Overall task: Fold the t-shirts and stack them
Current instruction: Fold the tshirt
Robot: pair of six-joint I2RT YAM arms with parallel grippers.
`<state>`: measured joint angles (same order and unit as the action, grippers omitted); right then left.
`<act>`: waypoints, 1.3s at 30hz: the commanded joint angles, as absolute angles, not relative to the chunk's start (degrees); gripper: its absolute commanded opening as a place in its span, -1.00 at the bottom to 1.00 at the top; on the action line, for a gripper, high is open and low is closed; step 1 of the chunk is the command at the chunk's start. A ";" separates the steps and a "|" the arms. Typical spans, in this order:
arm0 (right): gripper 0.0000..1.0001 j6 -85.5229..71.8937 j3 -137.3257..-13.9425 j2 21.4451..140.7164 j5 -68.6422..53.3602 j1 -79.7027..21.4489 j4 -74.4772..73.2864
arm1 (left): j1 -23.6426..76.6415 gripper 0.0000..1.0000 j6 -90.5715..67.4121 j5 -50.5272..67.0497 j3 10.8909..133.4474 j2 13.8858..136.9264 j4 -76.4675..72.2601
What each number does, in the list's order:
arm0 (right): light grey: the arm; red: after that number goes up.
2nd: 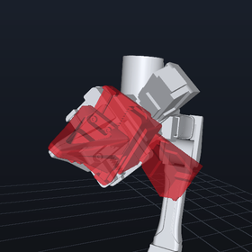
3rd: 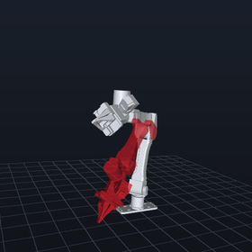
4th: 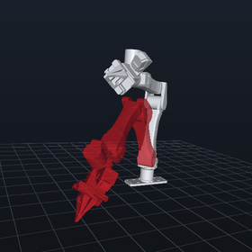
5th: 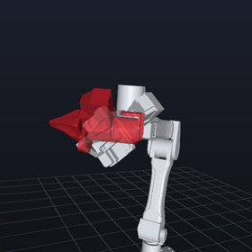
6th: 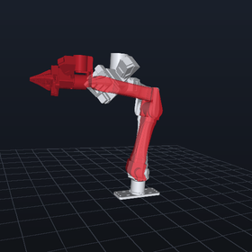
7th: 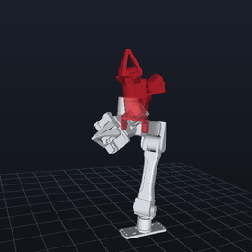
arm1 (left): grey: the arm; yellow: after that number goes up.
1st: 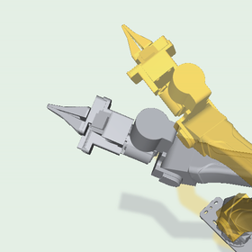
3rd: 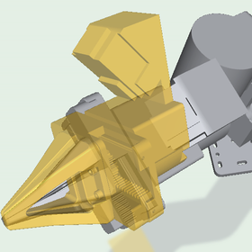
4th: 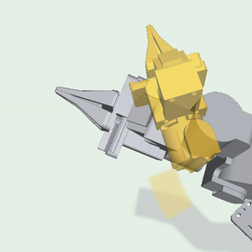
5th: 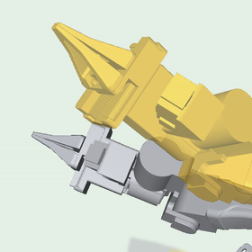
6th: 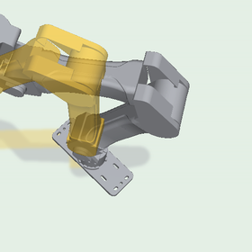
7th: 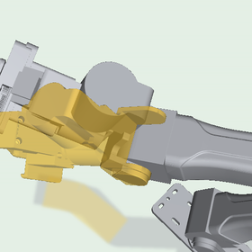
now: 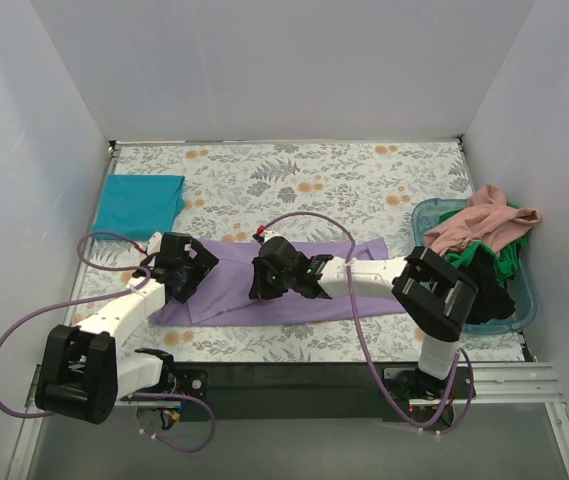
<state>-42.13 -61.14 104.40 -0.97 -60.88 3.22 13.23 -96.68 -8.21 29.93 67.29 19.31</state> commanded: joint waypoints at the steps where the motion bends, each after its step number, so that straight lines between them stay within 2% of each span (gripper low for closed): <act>1: -0.97 -43.59 -58.81 99.06 2.10 -61.26 1.85 | 12.83 0.96 -96.42 -11.60 28.39 66.88 24.08; 6: -0.95 -44.47 -55.90 96.95 2.11 -61.26 0.09 | 12.83 0.96 -96.24 -11.16 28.65 66.89 24.34; 9: -0.80 -44.91 -54.94 95.81 3.86 -61.26 -2.02 | 12.75 0.96 -96.24 -11.77 28.65 66.45 24.87; 12: -0.46 -44.39 -54.93 92.73 10.51 -61.26 -6.75 | 12.83 0.96 -96.24 -12.30 28.74 66.09 25.58; 13: -0.02 -44.21 -54.84 90.29 12.37 -61.26 -10.68 | 12.83 0.96 -96.33 -12.48 28.83 66.01 25.92; 16: 0.45 -45.61 -52.40 83.88 21.14 -60.65 -16.76 | 12.83 0.96 -96.33 -13.44 29.27 65.83 26.98; 19: 0.62 -48.42 -45.65 75.54 24.08 -56.09 -20.91 | 12.83 0.97 -96.33 -13.62 29.53 65.74 27.51; 23: 0.62 -49.39 -38.17 65.58 22.85 -44.42 -21.09 | 12.83 0.97 -96.07 -13.01 29.79 65.66 27.68; 26: 0.38 -48.78 -35.17 60.39 21.45 -35.55 -21.01 | 12.83 0.96 -95.80 -12.57 29.88 65.13 27.60; 27: 0.37 -47.82 -34.90 59.25 19.27 -33.25 -21.09 | 12.75 0.96 -95.63 -12.31 29.88 65.04 27.42; 32: 0.37 -45.18 -35.68 60.64 15.21 -22.35 -20.57 | 12.83 0.96 -95.36 -12.74 29.79 64.86 27.42; 35: 0.36 -44.30 -36.74 64.06 11.26 -19.35 -18.55 | 12.83 0.96 -95.36 -12.92 29.79 64.95 27.16; 38: 0.24 -44.56 -37.35 66.88 10.38 -18.20 -16.35 | 12.83 0.97 -95.27 -12.92 29.79 65.30 26.89; 39: 0.13 -44.56 -37.53 67.84 9.24 -17.85 -15.74 | 12.83 0.96 -95.27 -12.83 29.79 65.39 26.81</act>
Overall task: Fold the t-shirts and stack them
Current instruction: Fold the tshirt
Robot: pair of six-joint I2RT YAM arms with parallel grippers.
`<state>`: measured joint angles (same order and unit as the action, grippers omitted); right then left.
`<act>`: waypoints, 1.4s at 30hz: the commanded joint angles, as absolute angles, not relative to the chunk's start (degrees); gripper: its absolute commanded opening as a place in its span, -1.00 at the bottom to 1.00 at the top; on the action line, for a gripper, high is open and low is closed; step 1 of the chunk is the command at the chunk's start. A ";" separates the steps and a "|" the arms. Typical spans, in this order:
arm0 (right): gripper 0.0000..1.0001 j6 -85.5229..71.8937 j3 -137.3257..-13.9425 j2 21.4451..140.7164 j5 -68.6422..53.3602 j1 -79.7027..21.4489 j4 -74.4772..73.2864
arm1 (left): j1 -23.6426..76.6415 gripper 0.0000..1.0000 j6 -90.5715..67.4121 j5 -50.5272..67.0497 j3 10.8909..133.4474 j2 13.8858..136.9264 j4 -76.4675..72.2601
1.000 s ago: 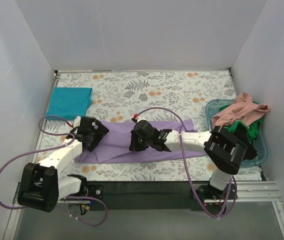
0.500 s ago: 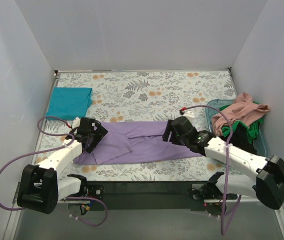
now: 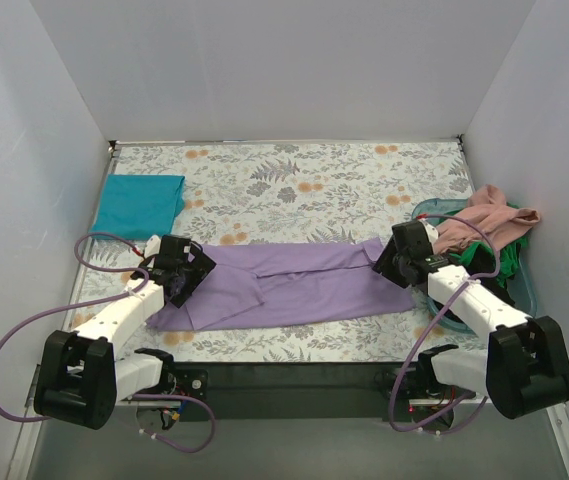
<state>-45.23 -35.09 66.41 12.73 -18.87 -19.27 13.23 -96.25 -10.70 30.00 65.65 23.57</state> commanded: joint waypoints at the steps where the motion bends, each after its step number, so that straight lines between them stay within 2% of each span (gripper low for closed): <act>1: 0.01 -44.56 -37.62 68.11 9.05 -17.58 -15.21 | 12.75 0.96 -95.19 -12.83 29.79 65.65 26.72; 6: -0.53 -43.69 -38.93 68.56 11.86 -16.44 -14.50 | 12.83 0.96 -95.19 -13.01 29.97 66.18 26.54; 8: -0.51 -42.81 -39.72 68.64 12.04 -15.74 -14.50 | 12.83 0.96 -95.10 -12.92 29.97 66.36 26.54; 9: -0.31 -42.11 -39.90 68.56 11.43 -15.47 -14.50 | 12.83 0.96 -95.10 -12.83 29.97 66.18 26.63; 10: -0.26 -41.75 -40.16 68.55 10.64 -15.12 -14.59 | 12.75 0.97 -95.18 -12.75 29.97 66.09 26.54; 15: -0.12 -42.36 -40.78 69.43 8.00 -15.12 -14.41 | 12.83 0.96 -95.10 -12.66 29.88 65.74 26.46; 22: -0.14 -44.30 -41.66 72.33 7.73 -14.94 -14.50 | 12.83 0.96 -95.18 -12.83 29.79 65.83 26.37; 24: -0.21 -44.82 -40.44 72.95 8.43 -14.94 -14.50 | 12.75 0.96 -95.10 -13.01 29.79 65.92 26.54; 35: -0.22 -46.05 -36.83 72.33 14.41 -14.68 -16.96 | 12.83 0.96 -95.89 -14.06 30.32 66.45 27.42; 38: -0.68 -44.92 -37.18 72.95 13.72 -14.68 -15.74 | 12.83 0.96 -95.80 -14.06 30.41 66.53 27.42; 39: -0.97 -44.48 -37.53 72.95 13.62 -14.68 -15.04 | 12.83 0.96 -95.80 -14.15 30.41 66.62 27.42; 42: -0.97 -42.90 -39.46 72.34 14.06 -14.41 -15.03 | 12.83 0.96 -95.80 -14.59 30.32 66.88 27.42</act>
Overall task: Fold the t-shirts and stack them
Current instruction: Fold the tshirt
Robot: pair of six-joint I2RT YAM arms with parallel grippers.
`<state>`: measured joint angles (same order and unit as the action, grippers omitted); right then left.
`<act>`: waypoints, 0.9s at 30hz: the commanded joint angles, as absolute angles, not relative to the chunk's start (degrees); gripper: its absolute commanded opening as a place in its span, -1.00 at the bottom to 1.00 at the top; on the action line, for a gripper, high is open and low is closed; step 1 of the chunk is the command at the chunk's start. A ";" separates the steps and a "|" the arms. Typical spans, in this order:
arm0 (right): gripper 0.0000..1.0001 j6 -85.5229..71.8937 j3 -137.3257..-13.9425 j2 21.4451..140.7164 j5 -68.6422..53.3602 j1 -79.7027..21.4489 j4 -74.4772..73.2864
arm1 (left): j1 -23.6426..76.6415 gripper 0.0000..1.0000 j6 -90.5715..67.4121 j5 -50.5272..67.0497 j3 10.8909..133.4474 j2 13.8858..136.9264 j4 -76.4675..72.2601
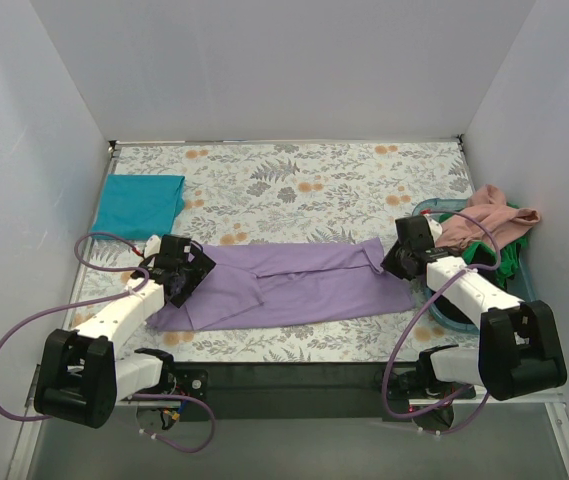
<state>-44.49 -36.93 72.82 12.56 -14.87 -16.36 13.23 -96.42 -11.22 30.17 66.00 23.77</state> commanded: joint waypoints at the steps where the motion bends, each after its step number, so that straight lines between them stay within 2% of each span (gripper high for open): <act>1: -0.97 -41.85 -39.90 71.99 13.89 -14.24 -15.03 | 12.83 0.96 -95.89 -14.68 30.41 67.06 27.42; 11: -0.97 -37.80 -40.78 67.06 13.89 -12.57 -17.58 | 12.13 0.96 -96.07 -15.38 30.94 68.20 28.30; 18: -0.97 -28.85 -39.73 67.23 15.37 -10.38 -17.84 | 11.08 0.96 -96.06 -15.29 30.94 68.81 28.74; 27: -0.97 -26.10 -36.83 69.96 14.77 -7.12 -17.67 | 8.88 0.96 -95.71 -14.59 31.11 70.84 29.18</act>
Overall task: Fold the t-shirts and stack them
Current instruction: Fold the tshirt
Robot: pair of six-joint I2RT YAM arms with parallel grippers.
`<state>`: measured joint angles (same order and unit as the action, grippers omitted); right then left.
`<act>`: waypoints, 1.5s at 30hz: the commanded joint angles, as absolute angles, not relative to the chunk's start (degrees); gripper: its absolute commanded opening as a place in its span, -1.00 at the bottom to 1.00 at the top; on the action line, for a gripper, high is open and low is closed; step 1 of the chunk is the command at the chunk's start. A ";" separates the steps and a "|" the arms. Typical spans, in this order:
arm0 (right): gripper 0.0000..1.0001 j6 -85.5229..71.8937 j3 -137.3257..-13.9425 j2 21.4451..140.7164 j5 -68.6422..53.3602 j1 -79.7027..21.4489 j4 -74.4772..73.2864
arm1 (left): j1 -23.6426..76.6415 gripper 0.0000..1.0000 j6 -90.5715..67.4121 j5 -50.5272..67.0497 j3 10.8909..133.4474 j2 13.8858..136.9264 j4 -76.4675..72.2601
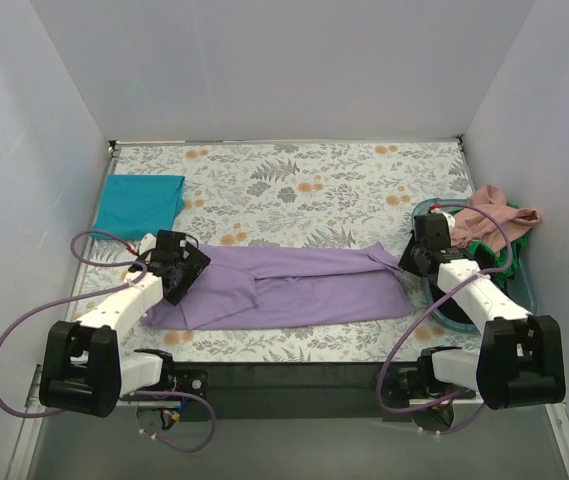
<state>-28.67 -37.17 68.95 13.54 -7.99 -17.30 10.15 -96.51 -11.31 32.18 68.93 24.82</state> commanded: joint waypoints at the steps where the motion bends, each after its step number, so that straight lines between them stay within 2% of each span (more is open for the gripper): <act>1: -0.97 -26.02 -36.83 70.40 14.42 -7.12 -17.49 | 8.62 0.96 -95.71 -14.59 31.11 71.19 29.35; 4: -0.95 -24.44 -37.09 70.05 11.08 -7.03 -17.32 | 8.53 0.96 -95.45 -14.07 31.29 71.46 29.36; 7: -0.65 -23.03 -37.62 68.13 6.95 -7.03 -16.88 | 8.53 0.96 -95.10 -13.28 31.46 70.93 29.18; 8: -0.38 -22.16 -37.88 67.42 3.72 -7.12 -16.70 | 8.53 0.96 -94.92 -12.84 31.46 70.75 29.01; 10: -0.31 -21.01 -38.49 65.49 -1.38 -7.12 -16.09 | 8.53 0.96 -94.49 -11.78 31.20 70.05 28.13; 12: -0.05 -20.22 -39.19 63.73 -8.67 -7.12 -15.04 | 8.53 0.96 -94.13 -10.29 30.94 69.00 27.43; 13: -0.05 -20.13 -39.29 63.29 -8.70 -7.29 -14.59 | 8.53 0.96 -94.13 -10.11 30.94 68.82 27.42; 14: 0.12 -20.04 -39.37 63.02 -10.70 -7.38 -14.07 | 8.53 0.96 -94.13 -9.93 30.94 68.38 27.33; 16: 0.28 -19.43 -39.46 63.02 -13.34 -7.91 -12.14 | 8.53 0.96 -94.04 -9.67 31.11 68.29 27.33; 18: 0.88 -19.51 -39.64 64.07 -15.55 -9.48 -10.03 | 8.53 0.96 -94.04 -9.14 31.20 68.81 27.16; 19: 0.97 -18.73 -39.99 65.99 -15.82 -10.45 -9.58 | 8.53 0.96 -94.04 -9.05 31.46 68.99 26.98; 22: 0.97 -17.32 -43.76 71.95 -10.48 -15.81 -10.19 | 8.53 0.96 -93.96 -9.57 31.82 70.57 27.24; 26: 0.97 -14.87 -52.02 80.75 10.57 -20.82 -16.68 | 8.53 0.96 -94.66 -11.42 32.69 72.16 28.47; 30: 0.97 -12.48 -58.52 87.97 22.04 -21.88 -21.96 | 8.53 0.96 -95.36 -12.57 33.57 74.26 29.27; 37: 0.80 -10.72 -59.41 97.46 25.05 -22.23 -22.94 | 8.53 0.96 -95.36 -13.01 34.01 76.99 29.01; 45: 0.79 -13.27 -60.38 103.18 33.82 -22.85 -23.38 | 8.35 0.96 -95.45 -14.76 33.93 77.43 29.44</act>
